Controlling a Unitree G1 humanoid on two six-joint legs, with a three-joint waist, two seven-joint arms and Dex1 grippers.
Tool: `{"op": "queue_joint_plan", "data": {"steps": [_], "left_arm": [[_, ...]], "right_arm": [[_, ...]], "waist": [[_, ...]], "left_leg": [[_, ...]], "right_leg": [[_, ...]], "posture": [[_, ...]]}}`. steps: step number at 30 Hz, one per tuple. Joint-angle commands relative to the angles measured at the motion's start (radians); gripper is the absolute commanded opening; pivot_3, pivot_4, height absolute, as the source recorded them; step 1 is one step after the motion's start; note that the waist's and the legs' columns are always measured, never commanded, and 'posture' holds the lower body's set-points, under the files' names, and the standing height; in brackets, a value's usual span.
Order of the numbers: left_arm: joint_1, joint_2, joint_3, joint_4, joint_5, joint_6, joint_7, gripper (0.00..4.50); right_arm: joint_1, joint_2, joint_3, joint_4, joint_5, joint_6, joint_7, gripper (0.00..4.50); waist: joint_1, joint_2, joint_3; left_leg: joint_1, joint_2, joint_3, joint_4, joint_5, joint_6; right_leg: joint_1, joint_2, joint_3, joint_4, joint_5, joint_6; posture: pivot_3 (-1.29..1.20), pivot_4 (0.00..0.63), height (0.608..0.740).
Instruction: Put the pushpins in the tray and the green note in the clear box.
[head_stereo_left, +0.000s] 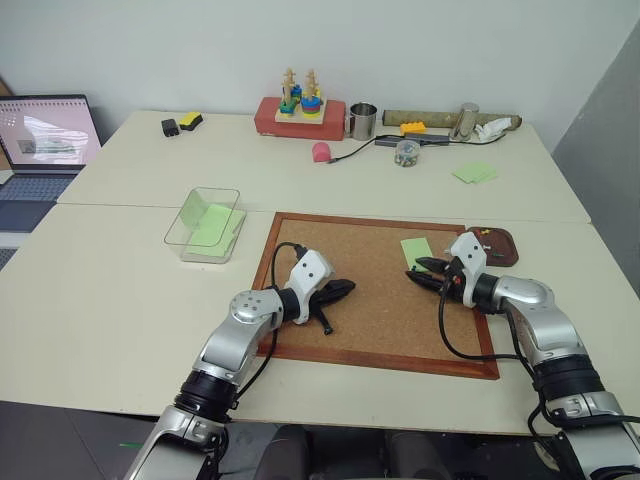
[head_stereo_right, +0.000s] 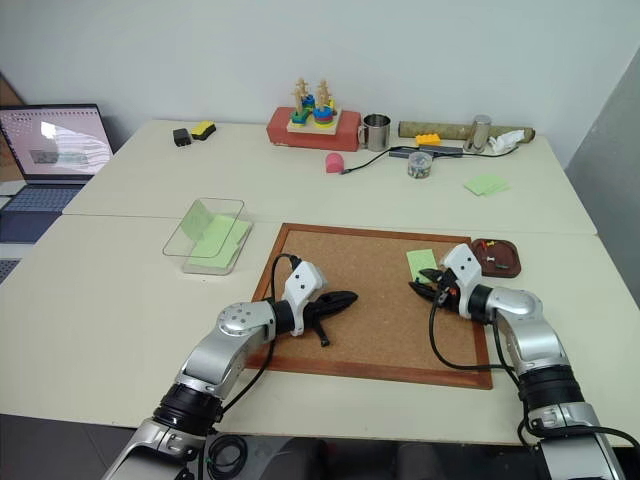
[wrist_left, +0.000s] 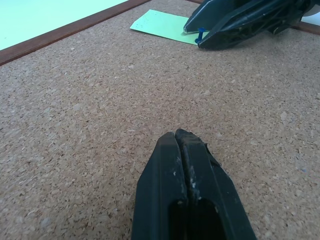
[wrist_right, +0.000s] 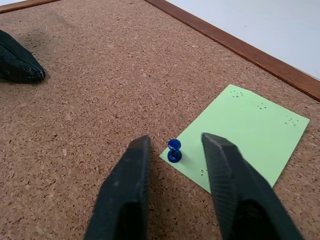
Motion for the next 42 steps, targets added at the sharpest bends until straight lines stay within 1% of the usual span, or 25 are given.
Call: {"op": "queue_joint_plan", "data": {"steps": [1,3,4,11,16,25,28,30,31,33,34,35,36,37,38,39,40,42], "left_arm": [[0.023,-0.001,-0.024,0.035,0.032,0.023,0.012,0.00],[0.025,-0.001,-0.025,0.032,0.032,0.024,0.012,0.00],[0.025,-0.001,-0.025,0.032,0.032,0.025,0.012,0.00],[0.026,-0.001,-0.022,0.035,0.031,0.024,0.013,0.00],[0.023,-0.018,0.003,0.027,-0.001,0.054,0.017,0.00],[0.003,-0.033,0.022,0.026,-0.007,0.066,0.019,0.00],[-0.013,-0.069,0.101,-0.058,-0.122,0.135,0.021,0.00],[-0.021,-0.079,0.171,-0.134,-0.232,0.231,0.011,0.38],[-0.025,-0.082,0.214,-0.175,-0.303,0.294,0.011,0.46],[-0.040,-0.095,0.307,-0.244,-0.468,0.423,0.031,0.89],[-0.045,-0.099,0.334,-0.264,-0.518,0.464,0.043,1.00],[-0.051,-0.101,0.358,-0.280,-0.561,0.498,0.054,1.25],[-0.062,-0.108,0.386,-0.295,-0.616,0.540,0.074,1.42],[-0.070,-0.113,0.405,-0.306,-0.657,0.571,0.091,1.54],[-0.081,-0.122,0.425,-0.310,-0.691,0.595,0.117,1.81],[-0.087,-0.128,0.437,-0.311,-0.710,0.608,0.137,1.94],[-0.094,-0.135,0.446,-0.304,-0.731,0.622,0.151,2.22],[-0.104,-0.143,0.455,-0.295,-0.760,0.641,0.171,2.53]], "right_arm": [[-0.019,0.004,-0.026,-0.016,0.022,-0.014,0.012,0.54],[-0.018,0.002,-0.029,-0.020,0.027,-0.013,0.014,0.15],[-0.019,0.001,-0.030,-0.021,0.029,-0.012,0.015,0.02],[-0.030,-0.004,-0.047,-0.071,0.051,-0.004,0.020,0.02],[-0.043,-0.030,-0.052,-0.164,0.057,-0.001,0.032,0.02],[-0.060,-0.072,-0.047,-0.323,0.062,0.022,0.046,0.02],[-0.064,-0.099,-0.026,-0.379,0.022,-0.017,0.058,0.02],[-0.058,-0.118,-0.006,-0.392,-0.016,-0.061,0.059,0.00],[-0.055,-0.122,0.000,-0.393,-0.037,-0.089,0.050,0.00],[-0.054,-0.120,0.004,-0.383,-0.076,-0.154,0.021,0.00],[-0.054,-0.116,0.004,-0.378,-0.087,-0.174,0.011,0.00],[-0.053,-0.111,0.003,-0.375,-0.092,-0.189,0.005,0.00],[-0.051,-0.104,0.003,-0.374,-0.101,-0.212,-0.004,0.00],[-0.049,-0.100,0.005,-0.373,-0.108,-0.229,-0.011,0.00],[-0.047,-0.096,0.008,-0.373,-0.118,-0.253,-0.018,0.00],[-0.045,-0.094,0.010,-0.372,-0.125,-0.269,-0.022,0.00],[-0.044,-0.090,0.016,-0.375,-0.134,-0.290,-0.027,0.00],[-0.042,-0.085,0.024,-0.378,-0.145,-0.316,-0.033,0.00]], "waist": [[0.000,0.000,0.000],[0.000,0.000,0.000],[0.000,0.000,0.000],[0.000,0.000,0.000],[0.000,0.000,0.000],[0.001,0.000,0.000],[0.001,0.000,0.000],[0.000,-0.002,0.002],[-0.003,-0.004,0.003],[-0.004,-0.004,0.003],[-0.005,-0.004,0.003],[-0.006,-0.004,0.003],[-0.006,-0.004,0.003],[-0.005,-0.004,0.003],[-0.005,-0.004,0.003],[-0.004,-0.004,0.003],[-0.004,-0.004,0.003],[-0.004,-0.005,0.004]], "left_leg": [[0.000,0.000,0.000,0.000,0.000,0.000],[0.000,0.000,0.000,0.000,0.000,0.000],[0.000,0.000,0.000,0.000,0.000,0.000],[0.000,0.000,0.000,0.000,0.000,0.000],[-0.001,0.000,0.000,0.000,0.000,0.000],[-0.001,0.000,-0.001,0.000,0.000,0.000],[-0.001,0.000,-0.001,0.000,0.000,0.000],[-0.002,0.000,-0.001,0.000,0.000,0.000],[-0.003,0.000,-0.001,0.000,0.000,0.000],[-0.008,0.001,-0.002,0.000,0.000,0.000],[-0.011,0.001,-0.002,0.000,0.000,0.000],[-0.016,0.001,-0.001,0.000,0.000,0.000],[-0.017,0.001,-0.001,0.000,0.000,-0.001],[-0.017,0.001,-0.001,0.000,0.000,-0.001],[-0.017,0.001,-0.002,0.000,0.000,-0.001],[-0.017,0.001,-0.002,0.000,0.000,-0.001],[-0.017,0.001,-0.002,0.000,0.000,-0.001],[-0.017,0.001,-0.002,0.000,0.000,-0.001]], "right_leg": [[0.000,0.000,0.000,0.000,0.000,0.000],[0.000,0.000,0.000,0.000,0.000,0.000],[0.000,0.000,0.000,0.000,0.000,0.000],[0.000,0.000,0.000,0.000,0.000,0.000],[-0.001,0.000,0.000,0.000,0.000,0.000],[0.000,0.000,-0.001,-0.001,0.000,0.000],[0.000,0.000,-0.001,-0.001,0.000,0.000],[-0.001,-0.001,-0.001,-0.001,0.000,0.000],[-0.002,0.000,-0.001,-0.001,0.000,0.000],[-0.007,0.000,-0.002,-0.001,0.000,0.000],[-0.009,0.000,-0.002,-0.001,0.000,0.000],[-0.015,0.000,-0.001,0.002,0.003,-0.004],[-0.017,0.000,-0.002,0.002,0.003,-0.005],[-0.016,0.000,-0.002,0.002,0.003,-0.005],[-0.016,0.000,-0.002,0.002,0.003,-0.005],[-0.016,0.000,-0.002,0.002,0.003,-0.005],[-0.016,0.000,-0.002,0.001,0.003,-0.005],[-0.016,0.000,-0.002,0.001,0.003,-0.005]], "posture": [[0.00,0.150,0.740],[0.00,0.150,0.740],[0.00,0.150,0.740],[0.00,0.150,0.740],[0.00,0.150,0.740],[0.00,0.150,0.740],[0.00,0.150,0.740],[0.00,0.150,0.740],[0.00,0.150,0.740],[0.00,0.150,0.740],[0.00,0.150,0.740],[0.00,0.150,0.740],[0.00,0.150,0.740],[0.00,0.150,0.740],[0.00,0.150,0.740],[0.00,0.150,0.740],[0.00,0.150,0.740],[0.00,0.150,0.740]]}}
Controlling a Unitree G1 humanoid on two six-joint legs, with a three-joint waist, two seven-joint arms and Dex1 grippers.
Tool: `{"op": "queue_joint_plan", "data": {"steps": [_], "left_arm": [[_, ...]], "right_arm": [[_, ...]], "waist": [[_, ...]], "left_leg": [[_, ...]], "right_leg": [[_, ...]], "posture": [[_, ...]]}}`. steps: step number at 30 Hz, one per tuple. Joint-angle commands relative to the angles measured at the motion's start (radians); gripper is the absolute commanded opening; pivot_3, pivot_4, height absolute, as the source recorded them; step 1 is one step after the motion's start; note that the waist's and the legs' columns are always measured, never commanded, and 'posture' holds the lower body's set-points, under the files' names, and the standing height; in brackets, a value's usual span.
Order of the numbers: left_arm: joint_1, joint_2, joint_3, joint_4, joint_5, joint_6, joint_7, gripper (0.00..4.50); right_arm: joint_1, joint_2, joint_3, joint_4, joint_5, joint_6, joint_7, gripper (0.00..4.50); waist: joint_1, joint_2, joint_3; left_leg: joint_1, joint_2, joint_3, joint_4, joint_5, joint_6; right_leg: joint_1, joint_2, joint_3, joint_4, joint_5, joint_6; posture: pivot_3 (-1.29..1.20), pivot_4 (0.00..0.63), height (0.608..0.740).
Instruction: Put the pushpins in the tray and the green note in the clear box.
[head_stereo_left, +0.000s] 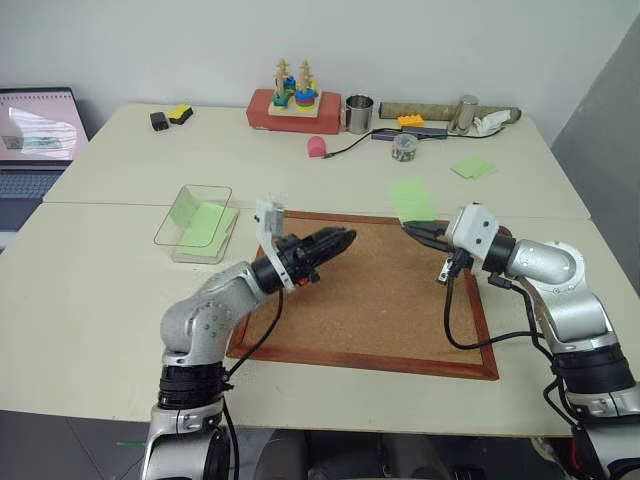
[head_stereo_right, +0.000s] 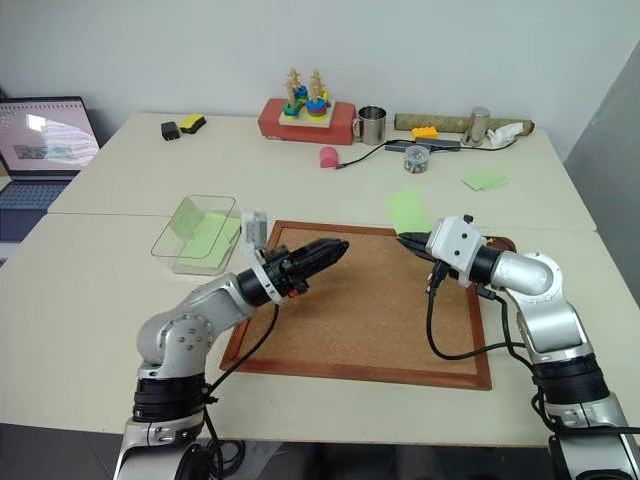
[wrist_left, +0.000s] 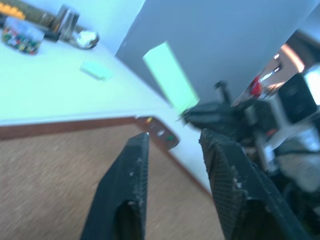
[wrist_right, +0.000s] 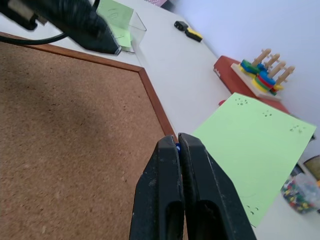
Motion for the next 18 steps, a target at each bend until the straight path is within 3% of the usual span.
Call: {"op": "queue_joint_plan", "data": {"steps": [1,3,11,12,13,18], "left_arm": [[-0.036,-0.025,0.031,-0.009,-0.086,0.047,0.060,2.75],[-0.052,-0.044,0.029,0.015,-0.097,0.047,0.078,3.10],[-0.080,-0.070,-0.017,0.047,-0.096,0.027,0.044,3.10],[-0.080,-0.071,-0.023,0.051,-0.093,0.024,0.042,2.75],[-0.081,-0.071,-0.028,0.054,-0.093,0.024,0.036,2.72],[-0.083,-0.073,-0.039,0.064,-0.097,0.014,0.023,1.71]], "right_arm": [[-0.004,0.009,0.014,-0.029,-0.036,-0.096,-0.025,0.00],[-0.009,0.010,0.024,-0.036,-0.059,-0.146,-0.033,0.00],[-0.006,0.020,0.064,-0.101,-0.090,-0.223,-0.043,0.00],[-0.005,0.020,0.070,-0.107,-0.091,-0.222,-0.043,0.00],[-0.003,0.021,0.074,-0.112,-0.092,-0.224,-0.043,0.00],[0.007,0.034,0.093,-0.136,-0.095,-0.219,-0.047,0.00]], "waist": [[0.000,0.000,0.000],[0.000,0.000,0.000],[-0.001,0.000,0.000],[0.000,0.000,0.000],[0.000,0.000,0.000],[0.000,0.000,0.000]], "left_leg": [[0.000,-0.001,0.000,0.000,0.000,0.000],[0.000,-0.001,0.000,0.000,0.000,0.000],[0.000,-0.001,0.000,0.000,0.000,0.000],[0.000,-0.001,0.000,0.000,0.000,0.000],[0.000,-0.001,0.000,0.000,0.000,-0.001],[0.000,-0.001,0.000,0.001,0.000,-0.001]], "right_leg": [[0.000,0.000,0.000,0.000,0.000,0.000],[0.000,0.000,0.000,0.000,0.000,0.000],[0.000,0.000,0.000,0.000,0.000,0.000],[0.000,0.000,0.000,0.000,0.000,0.000],[0.000,0.001,0.000,0.000,0.000,0.000],[0.000,0.000,0.000,0.000,0.000,0.000]], "posture": [[0.00,0.150,0.740],[0.00,0.150,0.740],[0.00,0.150,0.740],[0.00,0.150,0.740],[0.00,0.150,0.740],[0.00,0.150,0.740]]}}
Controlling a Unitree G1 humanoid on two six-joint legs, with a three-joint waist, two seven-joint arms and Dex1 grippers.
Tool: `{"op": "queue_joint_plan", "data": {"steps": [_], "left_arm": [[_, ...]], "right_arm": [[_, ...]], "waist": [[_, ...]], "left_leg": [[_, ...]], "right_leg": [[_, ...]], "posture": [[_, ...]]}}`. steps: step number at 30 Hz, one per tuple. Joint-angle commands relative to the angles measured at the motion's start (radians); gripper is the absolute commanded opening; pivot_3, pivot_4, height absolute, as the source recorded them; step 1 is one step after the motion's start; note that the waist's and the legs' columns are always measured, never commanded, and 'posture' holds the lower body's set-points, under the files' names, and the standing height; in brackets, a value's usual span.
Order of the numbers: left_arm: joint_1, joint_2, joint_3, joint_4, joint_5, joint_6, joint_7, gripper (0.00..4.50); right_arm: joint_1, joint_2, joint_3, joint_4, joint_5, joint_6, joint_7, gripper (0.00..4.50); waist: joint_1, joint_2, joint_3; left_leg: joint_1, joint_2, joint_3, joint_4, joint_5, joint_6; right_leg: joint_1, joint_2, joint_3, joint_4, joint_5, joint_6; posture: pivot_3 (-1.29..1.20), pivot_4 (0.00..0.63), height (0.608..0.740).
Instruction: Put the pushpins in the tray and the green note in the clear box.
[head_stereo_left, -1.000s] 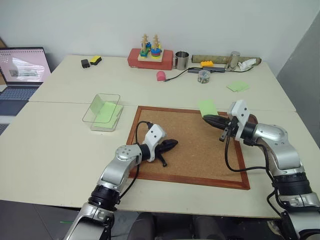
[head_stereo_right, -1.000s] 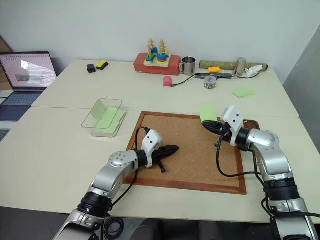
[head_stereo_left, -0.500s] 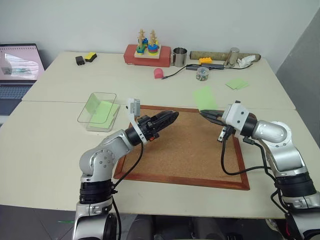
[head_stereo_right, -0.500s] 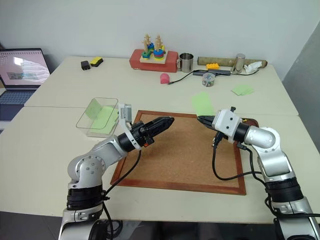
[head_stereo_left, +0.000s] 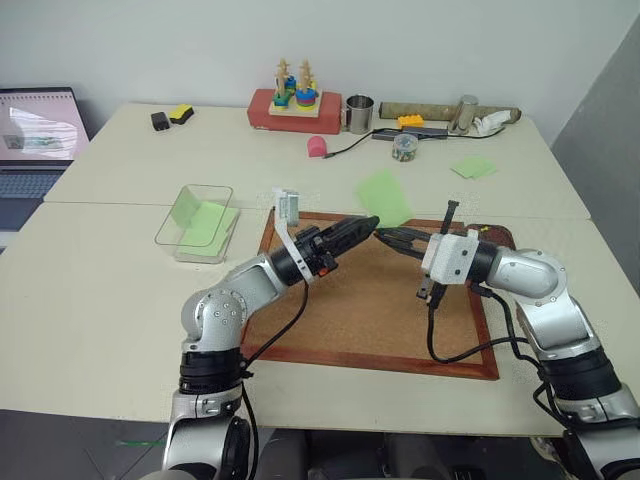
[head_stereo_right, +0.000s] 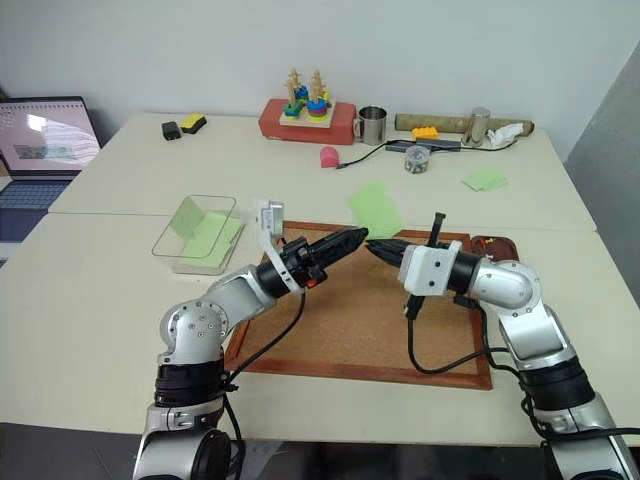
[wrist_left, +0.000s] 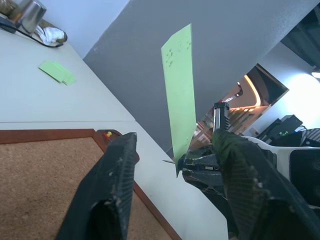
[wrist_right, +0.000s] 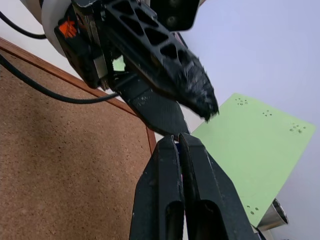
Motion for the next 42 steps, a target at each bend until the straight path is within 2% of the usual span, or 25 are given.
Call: {"op": "queue_joint_plan", "data": {"steps": [1,2,3,9,22,27,34,42], "left_arm": [[-0.022,-0.005,-0.007,-0.016,-0.015,-0.027,-0.021,1.50],[-0.022,-0.006,-0.007,-0.015,-0.014,-0.030,-0.021,1.45],[-0.023,-0.006,-0.007,-0.014,-0.014,-0.032,-0.022,1.10],[-0.019,-0.004,-0.011,-0.011,-0.009,-0.043,-0.026,0.04],[0.002,0.010,-0.083,0.102,0.203,-0.207,0.001,0.04],[0.010,0.012,-0.090,0.080,0.210,-0.208,-0.019,0.04],[0.078,0.086,-0.088,-0.110,0.137,-0.128,-0.056,0.04],[0.129,0.138,-0.099,-0.228,0.098,-0.086,-0.048,0.04]], "right_arm": [[0.001,0.012,0.008,-0.056,0.010,-0.012,-0.011,0.00],[0.002,0.014,0.011,-0.059,0.010,-0.012,-0.012,0.00],[0.002,0.016,0.014,-0.061,0.011,-0.011,-0.012,0.00],[0.001,0.025,0.022,-0.064,0.012,-0.012,-0.010,0.00],[-0.003,0.016,-0.027,-0.106,0.065,-0.005,-0.015,0.00],[0.021,-0.004,-0.103,-0.104,0.082,0.097,-0.063,0.00],[0.020,-0.109,-0.258,0.167,0.009,0.346,-0.212,0.00],[-0.047,-0.137,-0.252,0.450,0.006,0.467,-0.212,0.00]], "waist": [[0.000,0.000,0.000],[0.000,0.000,0.000],[0.000,0.000,0.000],[0.000,0.000,0.000],[0.000,0.000,0.000],[0.001,0.000,0.000],[0.002,0.000,0.000],[-0.003,0.000,0.000]], "left_leg": [[0.000,0.000,0.000,0.000,0.000,0.000],[0.000,0.000,0.000,0.000,0.000,0.000],[0.000,0.000,0.000,0.000,0.000,0.000],[0.000,0.000,0.000,0.000,0.000,0.000],[0.000,0.000,0.000,0.000,0.000,0.000],[0.000,0.000,0.000,0.000,0.000,0.000],[0.000,0.000,0.001,0.001,0.000,0.000],[0.001,0.000,0.003,0.001,0.000,0.000]], "right_leg": [[0.000,0.000,0.000,0.000,0.000,0.000],[0.000,0.000,0.000,0.000,0.000,0.000],[0.000,0.000,0.000,0.000,0.000,0.000],[0.000,0.000,0.000,0.000,0.000,0.000],[0.000,0.000,0.000,0.000,0.000,0.000],[0.000,0.000,0.000,0.000,0.000,0.000],[0.000,0.000,0.001,0.001,0.000,0.000],[0.000,0.000,0.002,0.001,0.000,0.000]], "posture": [[0.00,0.150,0.740],[0.00,0.150,0.740],[0.00,0.150,0.740],[0.00,0.150,0.740],[0.00,0.150,0.740],[0.00,0.150,0.740],[0.00,0.150,0.740],[0.00,0.150,0.740]]}}
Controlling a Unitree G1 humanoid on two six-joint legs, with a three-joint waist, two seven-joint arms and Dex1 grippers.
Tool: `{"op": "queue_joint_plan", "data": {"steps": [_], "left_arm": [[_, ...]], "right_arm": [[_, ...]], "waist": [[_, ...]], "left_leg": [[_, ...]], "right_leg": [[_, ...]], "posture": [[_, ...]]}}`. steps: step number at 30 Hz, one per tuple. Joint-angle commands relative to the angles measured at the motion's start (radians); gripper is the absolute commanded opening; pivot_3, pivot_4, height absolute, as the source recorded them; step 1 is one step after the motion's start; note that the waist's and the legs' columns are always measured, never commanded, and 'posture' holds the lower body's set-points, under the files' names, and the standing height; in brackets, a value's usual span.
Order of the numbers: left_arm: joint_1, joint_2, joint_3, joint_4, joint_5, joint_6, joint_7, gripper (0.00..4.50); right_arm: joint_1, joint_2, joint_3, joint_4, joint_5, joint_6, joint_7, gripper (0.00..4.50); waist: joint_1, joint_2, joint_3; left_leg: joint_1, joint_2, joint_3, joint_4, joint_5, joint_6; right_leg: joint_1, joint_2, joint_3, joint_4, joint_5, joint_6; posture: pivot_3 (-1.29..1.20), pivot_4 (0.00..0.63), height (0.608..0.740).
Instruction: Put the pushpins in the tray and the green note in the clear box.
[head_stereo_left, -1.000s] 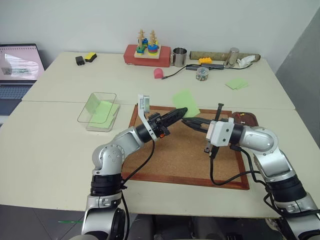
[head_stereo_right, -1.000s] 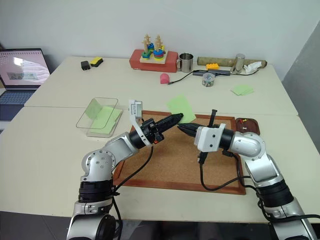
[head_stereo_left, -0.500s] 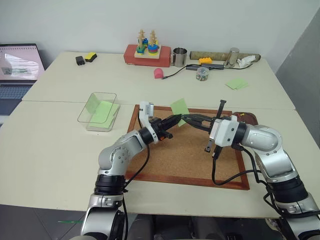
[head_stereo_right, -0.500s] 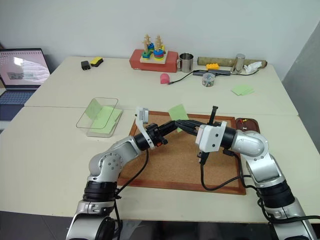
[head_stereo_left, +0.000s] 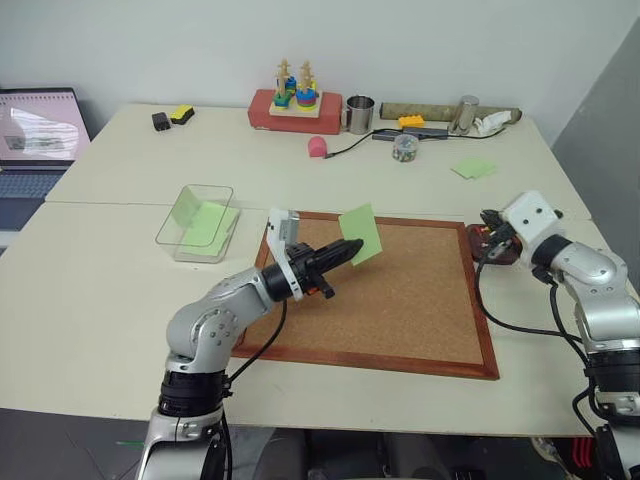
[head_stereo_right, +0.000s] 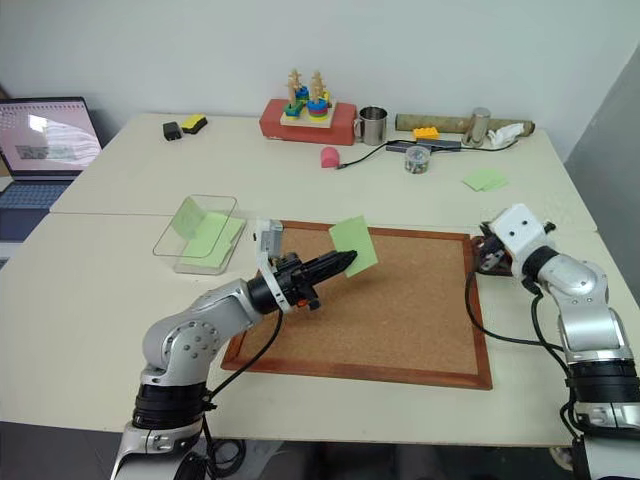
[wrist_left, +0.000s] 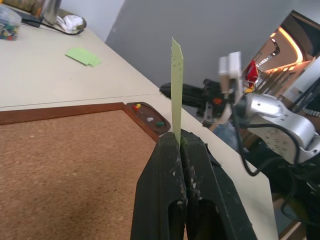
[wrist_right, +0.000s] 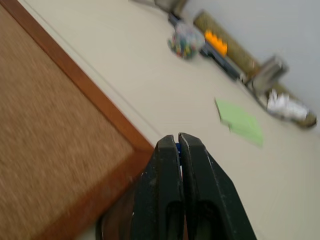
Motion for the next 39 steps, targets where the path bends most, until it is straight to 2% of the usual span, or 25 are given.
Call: {"op": "queue_joint_plan", "data": {"steps": [1,6,7,8,10,13,17,22,27,33,39], "left_arm": [[0.008,0.007,-0.004,-0.059,-0.024,0.002,0.004,0.04],[0.015,0.000,-0.011,-0.057,-0.021,-0.003,0.013,0.04],[0.016,0.000,-0.012,-0.058,-0.021,-0.003,0.013,0.00],[0.017,0.000,-0.012,-0.059,-0.021,-0.004,0.014,0.00],[0.019,0.001,-0.012,-0.057,-0.019,-0.007,0.015,0.00],[0.021,0.003,-0.009,-0.055,-0.019,-0.009,0.015,0.00],[0.022,0.007,-0.004,-0.055,-0.021,-0.009,0.016,0.00],[0.017,0.034,0.043,-0.076,-0.031,-0.011,0.034,0.00],[0.028,0.102,0.148,-0.113,-0.063,-0.004,0.073,0.00],[0.040,0.214,0.283,-0.068,-0.033,-0.046,0.105,0.00],[0.040,0.314,0.417,0.045,0.110,-0.185,0.199,0.00]], "right_arm": [[-0.066,-0.010,-0.006,0.098,0.003,0.021,0.000,0.00],[-0.127,0.006,0.014,0.225,0.002,0.024,0.000,0.00],[-0.134,0.007,0.018,0.241,0.001,0.021,0.000,0.44],[-0.138,0.008,0.021,0.252,0.000,0.017,0.000,0.53],[-0.144,0.011,0.021,0.255,0.002,0.024,0.001,1.12],[-0.147,0.012,0.015,0.243,0.006,0.036,-0.002,1.69],[-0.148,0.003,-0.004,0.205,0.020,0.056,-0.003,2.68],[-0.149,-0.037,-0.046,0.083,0.062,0.108,0.031,3.79],[-0.169,-0.054,-0.066,-0.083,0.160,0.120,0.120,3.79],[-0.203,-0.018,-0.002,-0.337,0.385,0.150,0.372,3.79],[-0.313,0.062,0.112,-0.385,0.421,0.218,0.404,3.79]], "waist": [[0.000,0.000,0.000],[0.001,0.000,0.000],[0.001,0.000,0.000],[0.001,0.000,0.000],[0.001,0.000,0.000],[0.001,0.000,0.000],[0.001,0.000,0.000],[0.001,0.000,0.000],[-0.001,0.000,0.000],[-0.001,0.000,0.000],[0.002,0.000,0.000]], "left_leg": [[0.000,0.000,0.000,0.000,0.000,0.000],[0.000,0.000,0.000,0.001,0.000,0.000],[0.000,0.000,0.000,0.001,0.000,0.000],[0.000,0.000,0.000,0.001,0.000,0.000],[0.000,0.000,0.000,0.001,0.000,0.000],[0.000,0.000,0.000,0.001,0.000,0.000],[0.000,0.000,0.000,0.001,0.000,0.000],[0.000,0.000,0.000,0.001,0.000,0.000],[0.000,0.001,0.000,0.001,0.000,0.000],[0.000,0.002,-0.001,0.001,0.000,0.000],[0.000,0.001,-0.002,0.001,0.000,0.000]], "right_leg": [[0.000,0.000,0.000,0.000,0.000,0.000],[0.000,0.000,0.000,0.000,0.000,0.000],[0.000,0.000,0.000,0.000,0.000,0.000],[0.000,0.000,0.000,0.000,0.000,0.000],[0.000,0.000,0.000,0.000,0.000,0.000],[0.000,0.000,0.000,0.000,0.000,0.000],[0.000,0.000,0.000,0.000,0.000,0.000],[0.000,0.000,0.000,0.000,0.000,0.000],[0.000,0.000,0.000,0.000,0.000,0.000],[0.000,0.001,-0.001,0.000,0.000,0.000],[0.000,0.000,-0.002,0.000,0.000,0.000]], "posture": [[0.00,0.150,0.740],[0.00,0.150,0.740],[0.00,0.150,0.740],[0.00,0.150,0.740],[0.00,0.150,0.740],[0.00,0.150,0.740],[0.00,0.150,0.740],[0.00,0.150,0.740],[0.00,0.150,0.740],[0.00,0.150,0.740],[0.00,0.150,0.740]]}}
